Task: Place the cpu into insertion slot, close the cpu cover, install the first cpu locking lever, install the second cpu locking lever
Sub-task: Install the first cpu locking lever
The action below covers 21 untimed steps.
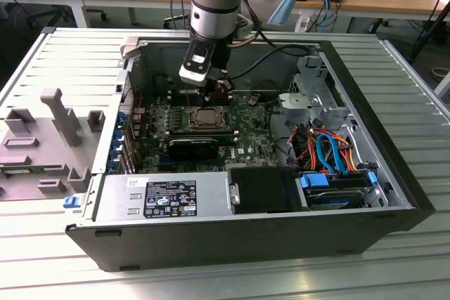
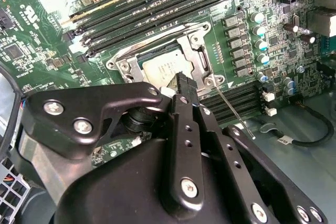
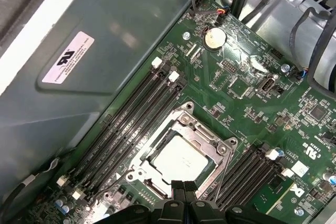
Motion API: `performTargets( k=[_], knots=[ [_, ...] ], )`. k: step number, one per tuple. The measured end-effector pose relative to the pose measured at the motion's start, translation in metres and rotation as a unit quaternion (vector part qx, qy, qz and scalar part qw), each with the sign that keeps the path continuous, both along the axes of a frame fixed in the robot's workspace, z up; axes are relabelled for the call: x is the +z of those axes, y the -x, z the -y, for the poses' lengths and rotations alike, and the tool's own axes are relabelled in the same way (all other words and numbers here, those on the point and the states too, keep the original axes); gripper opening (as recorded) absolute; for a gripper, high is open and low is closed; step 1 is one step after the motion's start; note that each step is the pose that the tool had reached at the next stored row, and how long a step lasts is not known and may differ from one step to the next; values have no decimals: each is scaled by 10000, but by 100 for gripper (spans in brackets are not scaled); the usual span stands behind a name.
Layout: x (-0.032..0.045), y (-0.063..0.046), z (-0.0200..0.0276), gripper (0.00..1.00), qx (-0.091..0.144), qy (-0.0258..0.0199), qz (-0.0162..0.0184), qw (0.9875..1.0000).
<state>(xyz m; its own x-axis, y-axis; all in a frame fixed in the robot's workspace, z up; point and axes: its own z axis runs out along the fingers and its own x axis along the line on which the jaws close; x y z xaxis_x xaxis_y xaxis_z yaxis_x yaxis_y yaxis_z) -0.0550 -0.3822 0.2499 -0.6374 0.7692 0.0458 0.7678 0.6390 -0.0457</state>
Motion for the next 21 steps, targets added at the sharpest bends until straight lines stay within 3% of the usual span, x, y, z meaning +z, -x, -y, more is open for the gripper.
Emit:
performTargets(
  k=[21],
  knots=[
    [0, 0, 0, 11, 359, 0, 0, 9994]
  ],
)
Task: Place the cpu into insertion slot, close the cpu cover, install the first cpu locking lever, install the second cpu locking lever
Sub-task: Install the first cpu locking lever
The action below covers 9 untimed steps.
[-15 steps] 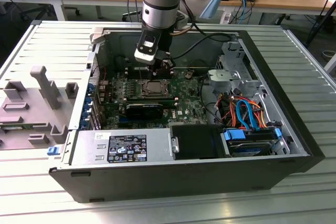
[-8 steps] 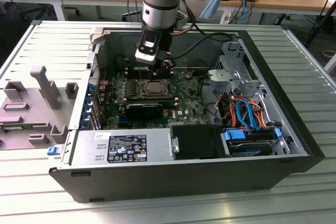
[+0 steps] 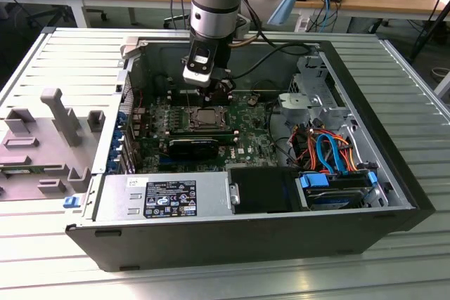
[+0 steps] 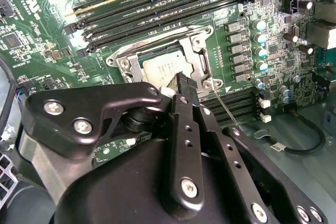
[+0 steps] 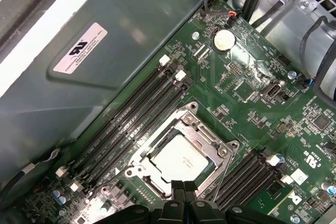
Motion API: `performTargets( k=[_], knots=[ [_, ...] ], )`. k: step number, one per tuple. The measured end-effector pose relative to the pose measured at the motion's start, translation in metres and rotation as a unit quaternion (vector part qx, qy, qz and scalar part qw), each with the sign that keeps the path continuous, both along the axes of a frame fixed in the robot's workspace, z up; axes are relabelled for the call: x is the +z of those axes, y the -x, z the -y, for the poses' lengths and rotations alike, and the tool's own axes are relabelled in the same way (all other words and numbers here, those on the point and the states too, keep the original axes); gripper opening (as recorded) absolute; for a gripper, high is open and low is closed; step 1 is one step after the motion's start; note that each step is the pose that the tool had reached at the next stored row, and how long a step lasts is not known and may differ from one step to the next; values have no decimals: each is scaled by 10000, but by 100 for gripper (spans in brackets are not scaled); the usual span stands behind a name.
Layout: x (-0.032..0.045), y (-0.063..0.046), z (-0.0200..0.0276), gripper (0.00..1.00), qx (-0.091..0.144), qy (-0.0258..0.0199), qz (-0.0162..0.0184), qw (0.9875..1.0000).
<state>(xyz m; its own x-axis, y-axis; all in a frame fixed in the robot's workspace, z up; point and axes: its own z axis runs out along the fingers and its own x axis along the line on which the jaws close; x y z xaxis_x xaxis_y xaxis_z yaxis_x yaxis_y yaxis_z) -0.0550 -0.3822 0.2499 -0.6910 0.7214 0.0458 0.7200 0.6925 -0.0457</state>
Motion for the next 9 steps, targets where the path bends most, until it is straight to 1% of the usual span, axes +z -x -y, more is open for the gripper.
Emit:
performTargets(
  k=[9],
  knots=[
    [0, 0, 0, 11, 112, 0, 0, 9999]
  ],
)
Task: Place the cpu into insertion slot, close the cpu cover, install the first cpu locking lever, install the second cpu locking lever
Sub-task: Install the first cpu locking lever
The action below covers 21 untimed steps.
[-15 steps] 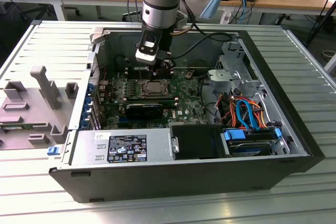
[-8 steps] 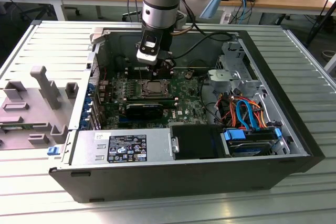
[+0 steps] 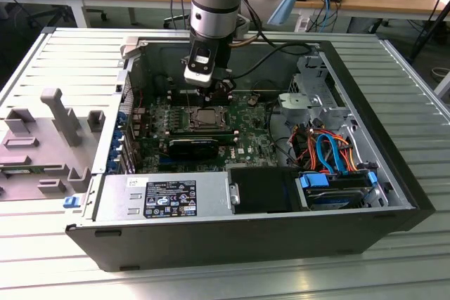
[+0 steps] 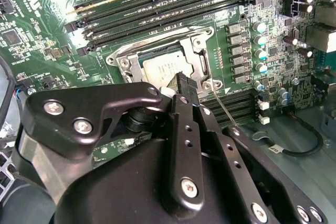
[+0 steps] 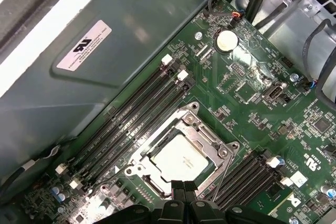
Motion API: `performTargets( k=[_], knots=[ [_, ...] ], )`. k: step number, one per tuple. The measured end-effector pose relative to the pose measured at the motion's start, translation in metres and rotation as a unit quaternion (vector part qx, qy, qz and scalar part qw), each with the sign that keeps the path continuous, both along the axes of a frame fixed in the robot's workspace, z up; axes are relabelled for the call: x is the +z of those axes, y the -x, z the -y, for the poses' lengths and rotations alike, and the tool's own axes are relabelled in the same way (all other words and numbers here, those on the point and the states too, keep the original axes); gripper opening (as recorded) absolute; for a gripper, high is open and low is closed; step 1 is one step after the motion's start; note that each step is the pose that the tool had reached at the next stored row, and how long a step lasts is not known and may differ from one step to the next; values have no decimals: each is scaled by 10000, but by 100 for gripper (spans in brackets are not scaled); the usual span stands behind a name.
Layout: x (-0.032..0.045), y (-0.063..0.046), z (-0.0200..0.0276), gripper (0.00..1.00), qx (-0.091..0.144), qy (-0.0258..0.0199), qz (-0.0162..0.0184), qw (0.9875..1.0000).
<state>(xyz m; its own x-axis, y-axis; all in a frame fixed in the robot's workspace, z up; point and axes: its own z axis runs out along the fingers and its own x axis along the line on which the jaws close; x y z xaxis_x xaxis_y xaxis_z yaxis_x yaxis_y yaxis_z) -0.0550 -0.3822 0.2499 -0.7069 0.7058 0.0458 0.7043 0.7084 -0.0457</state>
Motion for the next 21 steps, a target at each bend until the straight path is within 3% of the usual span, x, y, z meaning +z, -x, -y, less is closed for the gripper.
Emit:
performTargets(
  k=[21],
  knots=[
    [0, 0, 0, 11, 281, 0, 0, 9996]
  ],
)
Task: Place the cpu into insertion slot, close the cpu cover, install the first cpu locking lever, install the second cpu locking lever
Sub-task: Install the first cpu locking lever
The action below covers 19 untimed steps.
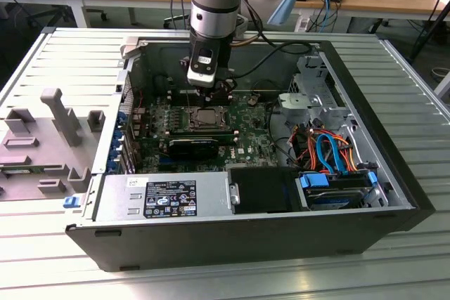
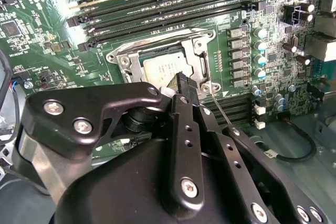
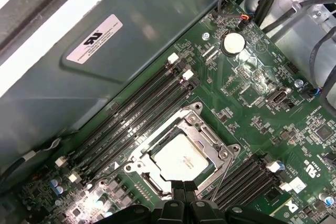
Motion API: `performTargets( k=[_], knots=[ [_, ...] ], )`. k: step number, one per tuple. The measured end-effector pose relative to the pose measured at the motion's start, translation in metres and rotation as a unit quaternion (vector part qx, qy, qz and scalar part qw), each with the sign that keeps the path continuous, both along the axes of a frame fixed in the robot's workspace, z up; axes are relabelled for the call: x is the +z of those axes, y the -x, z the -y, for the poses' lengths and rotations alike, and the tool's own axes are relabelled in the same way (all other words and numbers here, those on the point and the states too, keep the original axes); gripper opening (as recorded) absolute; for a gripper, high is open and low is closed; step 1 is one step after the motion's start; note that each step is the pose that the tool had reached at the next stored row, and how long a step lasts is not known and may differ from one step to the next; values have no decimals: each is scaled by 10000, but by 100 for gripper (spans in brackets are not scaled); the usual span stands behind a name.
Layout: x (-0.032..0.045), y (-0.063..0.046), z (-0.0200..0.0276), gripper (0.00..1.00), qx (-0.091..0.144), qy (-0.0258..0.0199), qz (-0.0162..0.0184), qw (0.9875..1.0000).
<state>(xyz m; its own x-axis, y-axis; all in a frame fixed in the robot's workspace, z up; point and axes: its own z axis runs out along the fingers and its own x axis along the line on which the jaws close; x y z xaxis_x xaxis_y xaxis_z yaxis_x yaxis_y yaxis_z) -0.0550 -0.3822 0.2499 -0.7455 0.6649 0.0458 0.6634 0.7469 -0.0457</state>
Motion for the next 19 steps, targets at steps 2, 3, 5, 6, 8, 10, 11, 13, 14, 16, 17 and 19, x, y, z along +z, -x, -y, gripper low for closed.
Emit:
performTargets(
  k=[2, 3, 5, 6, 8, 10, 11, 13, 14, 16, 17, 19],
  knots=[
    [0, 0, 0, 11, 20, 0, 0, 10000],
    [0, 0, 0, 11, 34, 0, 0, 10000],
    [0, 0, 0, 11, 55, 0, 0, 10000],
    [0, 0, 0, 11, 74, 0, 0, 10000],
    [0, 0, 0, 11, 108, 0, 0, 9999],
    [0, 0, 0, 11, 138, 0, 0, 9999],
    [0, 0, 0, 11, 153, 0, 0, 9999],
    [0, 0, 0, 11, 174, 0, 0, 9998],
    [0, 0, 0, 11, 195, 0, 0, 9998],
    [0, 0, 0, 11, 215, 0, 0, 9998],
    [0, 0, 0, 11, 233, 0, 0, 9997],
    [0, 0, 0, 11, 256, 0, 0, 9997]
  ],
)
